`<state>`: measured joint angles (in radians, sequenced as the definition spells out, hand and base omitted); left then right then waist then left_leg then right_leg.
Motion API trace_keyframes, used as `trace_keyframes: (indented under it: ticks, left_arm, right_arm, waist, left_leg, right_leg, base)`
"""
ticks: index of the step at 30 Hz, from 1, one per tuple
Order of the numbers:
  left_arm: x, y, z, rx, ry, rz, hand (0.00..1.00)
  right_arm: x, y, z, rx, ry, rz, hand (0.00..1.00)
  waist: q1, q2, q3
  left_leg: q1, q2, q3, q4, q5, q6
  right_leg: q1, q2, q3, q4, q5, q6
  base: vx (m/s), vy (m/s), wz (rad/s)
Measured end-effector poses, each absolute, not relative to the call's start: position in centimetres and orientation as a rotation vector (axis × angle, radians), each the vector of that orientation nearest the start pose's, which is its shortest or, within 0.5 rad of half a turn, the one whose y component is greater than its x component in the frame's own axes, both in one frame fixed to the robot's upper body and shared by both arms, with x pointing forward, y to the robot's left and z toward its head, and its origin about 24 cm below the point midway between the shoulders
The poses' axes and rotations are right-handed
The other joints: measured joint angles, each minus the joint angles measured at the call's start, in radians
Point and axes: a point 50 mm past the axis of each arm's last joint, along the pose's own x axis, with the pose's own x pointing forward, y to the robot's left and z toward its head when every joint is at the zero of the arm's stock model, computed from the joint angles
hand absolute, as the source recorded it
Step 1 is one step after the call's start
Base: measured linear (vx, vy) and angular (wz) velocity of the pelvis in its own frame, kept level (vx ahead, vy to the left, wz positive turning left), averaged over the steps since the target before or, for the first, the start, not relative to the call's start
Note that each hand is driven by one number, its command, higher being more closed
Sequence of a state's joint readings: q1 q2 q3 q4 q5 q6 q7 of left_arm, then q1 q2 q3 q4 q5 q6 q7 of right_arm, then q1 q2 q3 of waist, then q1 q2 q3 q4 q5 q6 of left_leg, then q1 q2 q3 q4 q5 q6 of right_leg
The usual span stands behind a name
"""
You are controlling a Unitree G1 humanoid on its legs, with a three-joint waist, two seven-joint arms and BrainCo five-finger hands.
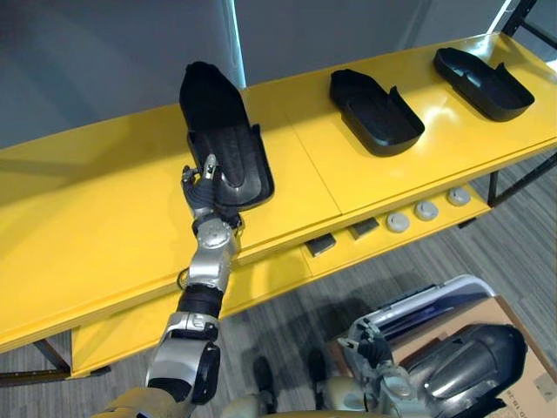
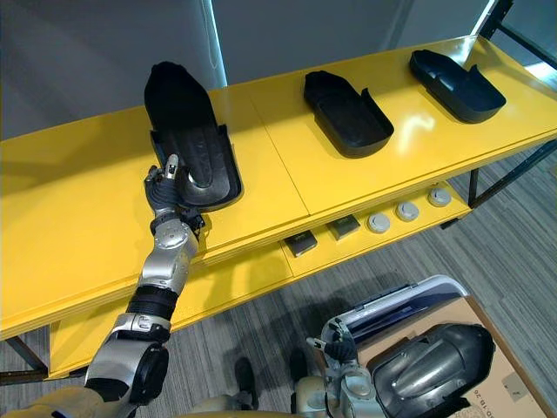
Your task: Walk over and take plastic housings, then place them on the shelf
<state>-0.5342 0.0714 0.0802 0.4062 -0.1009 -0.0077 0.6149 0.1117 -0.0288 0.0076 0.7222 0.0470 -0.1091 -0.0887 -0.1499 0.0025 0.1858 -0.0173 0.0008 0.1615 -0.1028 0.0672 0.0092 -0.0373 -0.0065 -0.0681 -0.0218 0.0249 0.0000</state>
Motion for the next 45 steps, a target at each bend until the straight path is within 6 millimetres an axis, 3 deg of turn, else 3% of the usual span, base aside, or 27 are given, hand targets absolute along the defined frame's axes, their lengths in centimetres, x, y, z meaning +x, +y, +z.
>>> trace_keyframes:
  ticks: [6,13,17,20,21,27,38,45]
  left_arm:
    - [32.9,17.7,11.8,0.091,-0.24,0.588,0.0]
    - [31.9,17.9,11.2,0.256,-0.24,0.575,0.0]
    - [30.6,16.4,13.2,0.246,-0.36,0.548,0.0]
    - [29.1,15.2,13.2,0.277,-0.408,0.507,0.0]
    - [28.4,14.6,12.8,0.299,-0.415,0.482,1.0]
    - [26.7,11.7,10.0,0.393,-0.369,0.297,1.0]
    - [27.2,10.7,6.5,0.588,-0.269,0.115,1.0]
    - [29.4,10.9,7.4,0.67,-0.301,0.093,1.0]
  right_arm:
    - [15.3,-16.7,-12.1,-0.009,0.726,-0.135,0.0]
    - [15.2,-16.7,-12.3,-0.004,0.734,-0.125,0.0]
    - [14.6,-17.2,-12.4,-0.016,0.746,-0.12,0.0]
    - [14.3,-17.3,-12.5,-0.016,0.745,-0.122,0.0]
    - [14.2,-17.3,-12.5,-0.017,0.744,-0.123,0.0]
    - [14.0,-17.4,-12.7,-0.019,0.753,-0.127,0.0]
    - [14.4,-17.2,-12.7,-0.024,0.741,-0.117,0.0]
    - [14.6,-17.2,-12.7,-0.026,0.743,-0.114,0.0]
  waist:
    - [0.003,0.0,0.0]
    - [0.01,0.0,0.0]
    - [0.028,0.001,0.0]
    - [0.03,0.001,0.0]
    - [0.03,0.001,0.0]
    - [0.054,0.001,0.0]
    - [0.051,0.002,-0.002]
    - [0.043,0.002,-0.002]
  left_leg:
    - [0.003,0.0,-0.013,0.0,0.0,0.0]
    - [0.014,0.0,-0.021,0.0,0.0,0.0]
    - [0.007,0.0,-0.026,0.0,-0.003,-0.005]
    - [0.007,0.0,-0.027,0.0,-0.002,-0.003]
    - [0.007,-0.001,-0.028,0.0,-0.001,-0.001]
    - [0.007,0.0,-0.029,0.0,0.0,0.0]
    - [-0.018,0.0,-0.022,0.0,-0.003,-0.003]
    - [-0.027,0.0,-0.019,0.002,-0.001,0.0]
  right_leg:
    - [0.007,0.0,-0.01,-0.001,0.0,0.0]
    - [0.02,0.001,-0.014,-0.003,0.0,0.0]
    - [0.015,0.001,-0.015,-0.003,-0.001,-0.001]
    - [0.014,0.0,-0.015,-0.001,-0.003,-0.002]
    - [0.014,0.0,-0.016,0.0,-0.006,-0.001]
    - [0.014,0.001,-0.017,0.002,-0.01,0.002]
    - [-0.011,0.001,-0.013,-0.002,-0.011,0.004]
    - [-0.021,0.002,-0.012,-0.004,-0.01,0.003]
  base:
    - [-0.01,0.011,0.06]
    - [0.0,0.0,0.0]
    - [0.0,0.0,0.0]
    - [0.0,0.0,0.0]
    - [0.03,0.012,0.04]
    - [0.0,0.003,0.02]
    - [0.0,0.005,-0.02]
    - [0.02,0.005,0.0]
